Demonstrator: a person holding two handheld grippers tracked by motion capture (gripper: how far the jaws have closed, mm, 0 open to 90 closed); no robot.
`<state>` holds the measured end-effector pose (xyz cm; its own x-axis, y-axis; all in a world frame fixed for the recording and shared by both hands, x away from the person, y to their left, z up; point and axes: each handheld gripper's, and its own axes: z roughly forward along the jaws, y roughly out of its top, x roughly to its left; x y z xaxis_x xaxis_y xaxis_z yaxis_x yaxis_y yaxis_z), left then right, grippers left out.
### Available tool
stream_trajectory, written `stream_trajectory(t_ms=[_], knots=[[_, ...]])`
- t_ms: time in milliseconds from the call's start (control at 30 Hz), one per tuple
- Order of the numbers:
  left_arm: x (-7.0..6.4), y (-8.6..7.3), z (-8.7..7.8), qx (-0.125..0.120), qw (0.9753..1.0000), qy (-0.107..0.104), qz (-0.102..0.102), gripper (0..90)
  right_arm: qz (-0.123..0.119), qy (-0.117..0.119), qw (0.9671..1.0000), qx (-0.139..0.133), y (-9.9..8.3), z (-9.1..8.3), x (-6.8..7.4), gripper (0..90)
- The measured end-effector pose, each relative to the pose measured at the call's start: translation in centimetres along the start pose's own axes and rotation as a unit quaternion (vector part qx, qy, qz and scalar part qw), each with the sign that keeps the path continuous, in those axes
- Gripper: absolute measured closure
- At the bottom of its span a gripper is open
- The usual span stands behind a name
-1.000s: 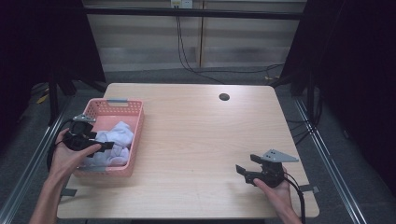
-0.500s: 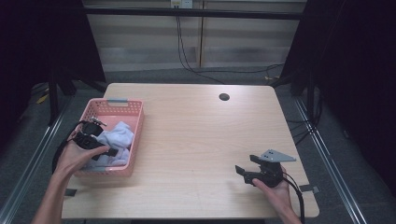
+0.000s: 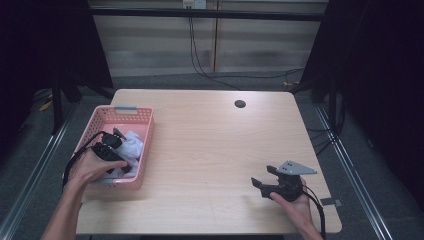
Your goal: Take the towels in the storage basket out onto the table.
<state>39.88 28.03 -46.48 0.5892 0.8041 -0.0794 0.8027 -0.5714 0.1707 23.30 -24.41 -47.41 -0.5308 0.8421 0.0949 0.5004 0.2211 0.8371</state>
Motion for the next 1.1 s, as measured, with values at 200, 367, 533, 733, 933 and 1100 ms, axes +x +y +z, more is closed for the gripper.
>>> stream_trajectory(t_ms=[200, 367, 533, 733, 933, 1100], knots=[[0.0, 0.2, 0.0, 0.008, 0.9999, 0.005, -0.01, 24.5, -0.002, 0.001, 1.0, 0.002, 0.0, 0.0, -0.1, 24.8], [-0.3, 0.3, -0.2, 0.006, 0.9999, 0.012, -0.009, 34.2, -0.005, -0.005, 1.0, -0.007, 0.2, 0.0, 0.1, 25.0], [-0.1, 0.0, -0.4, -0.003, 0.9998, 0.01, -0.015, 38.6, -0.009, -0.005, 0.9999, -0.003, 0.2, 0.2, 0.1, 25.0], [-0.1, -0.1, -0.7, -0.008, 0.9996, 0.01, -0.025, 43.2, -0.009, -0.003, 0.9999, -0.005, 0.3, 0.3, 0.1, 25.0], [0.0, -0.4, -1.0, -0.03, 0.9988, 0.006, -0.037, 43.9, -0.007, -0.004, 1.0, -0.005, 0.3, 0.3, 0.0, 24.8], [-0.1, -0.6, -2.0, -0.047, 0.9982, 0.005, -0.037, 43.9, -0.007, -0.004, 1.0, -0.003, 0.3, 0.3, 0.0, 24.8]])
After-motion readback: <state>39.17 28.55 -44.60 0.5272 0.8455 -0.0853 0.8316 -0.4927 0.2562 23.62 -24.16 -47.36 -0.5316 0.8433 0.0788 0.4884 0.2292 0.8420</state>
